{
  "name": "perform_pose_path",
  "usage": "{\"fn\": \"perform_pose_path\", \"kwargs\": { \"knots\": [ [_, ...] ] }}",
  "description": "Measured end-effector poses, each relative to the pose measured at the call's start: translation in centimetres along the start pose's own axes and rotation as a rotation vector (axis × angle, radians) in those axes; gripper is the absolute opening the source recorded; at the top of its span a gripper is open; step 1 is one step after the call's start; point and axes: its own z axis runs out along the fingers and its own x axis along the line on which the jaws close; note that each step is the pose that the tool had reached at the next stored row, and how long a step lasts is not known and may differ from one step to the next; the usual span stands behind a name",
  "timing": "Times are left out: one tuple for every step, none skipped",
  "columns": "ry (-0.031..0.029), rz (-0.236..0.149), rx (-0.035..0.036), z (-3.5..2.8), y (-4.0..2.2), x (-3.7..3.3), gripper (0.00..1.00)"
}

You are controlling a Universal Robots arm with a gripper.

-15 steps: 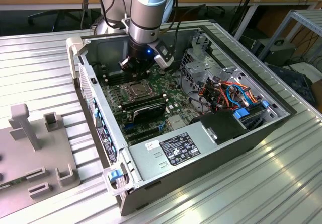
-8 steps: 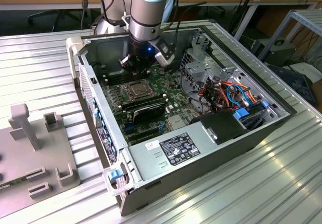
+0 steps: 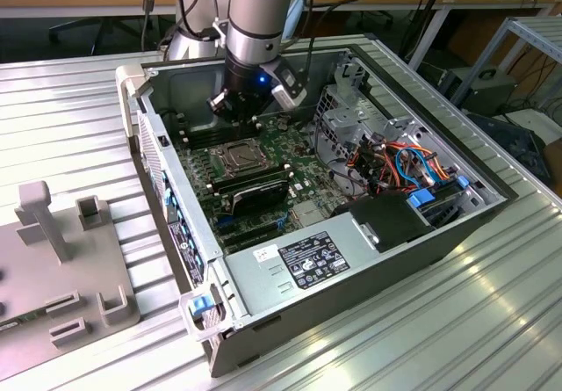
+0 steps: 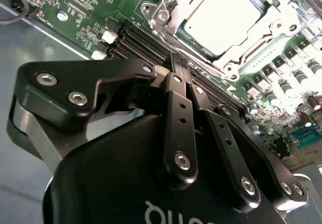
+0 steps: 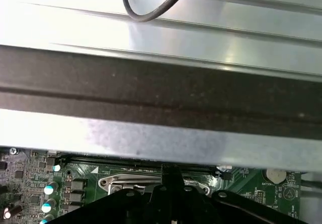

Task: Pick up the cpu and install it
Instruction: 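Install the first cpu locking lever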

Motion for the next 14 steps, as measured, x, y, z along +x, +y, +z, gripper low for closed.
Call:
{"fn": "perform_pose_path", "kwargs": {
  "knots": [
    [-0.0001,0.000,-0.0001,-0.13,0.01,-0.01,0.11],
    [-0.0001,0.000,0.0000,-0.26,0.03,-0.02,0.11],
    [0.0000,0.000,0.0001,-0.33,0.03,-0.02,0.11],
    [-0.0001,0.000,-0.0001,-0.35,0.03,-0.02,0.11],
    [-0.0001,0.000,-0.0002,-0.34,0.04,-0.02,0.11],
    [0.0000,0.000,0.0000,-0.35,0.03,-0.02,0.11],
    [-0.0001,0.000,0.0001,-0.35,0.03,-0.02,0.11],
    [0.0000,0.000,0.0002,-0.35,0.03,-0.02,0.11],
    [0.0001,0.000,0.0006,-0.36,0.03,-0.02,0.11],
    [0.0002,0.000,0.0013,-0.36,0.02,-0.02,0.11],
    [0.0004,0.000,0.0023,-0.36,0.01,-0.02,0.11],
    [0.0002,0.000,0.0026,-0.36,-0.01,-0.02,0.11],
    [0.0002,0.000,0.0031,-0.35,-0.04,-0.02,0.11],
    [0.0004,0.000,0.0037,-0.36,-0.08,-0.01,0.11]
  ]
}}
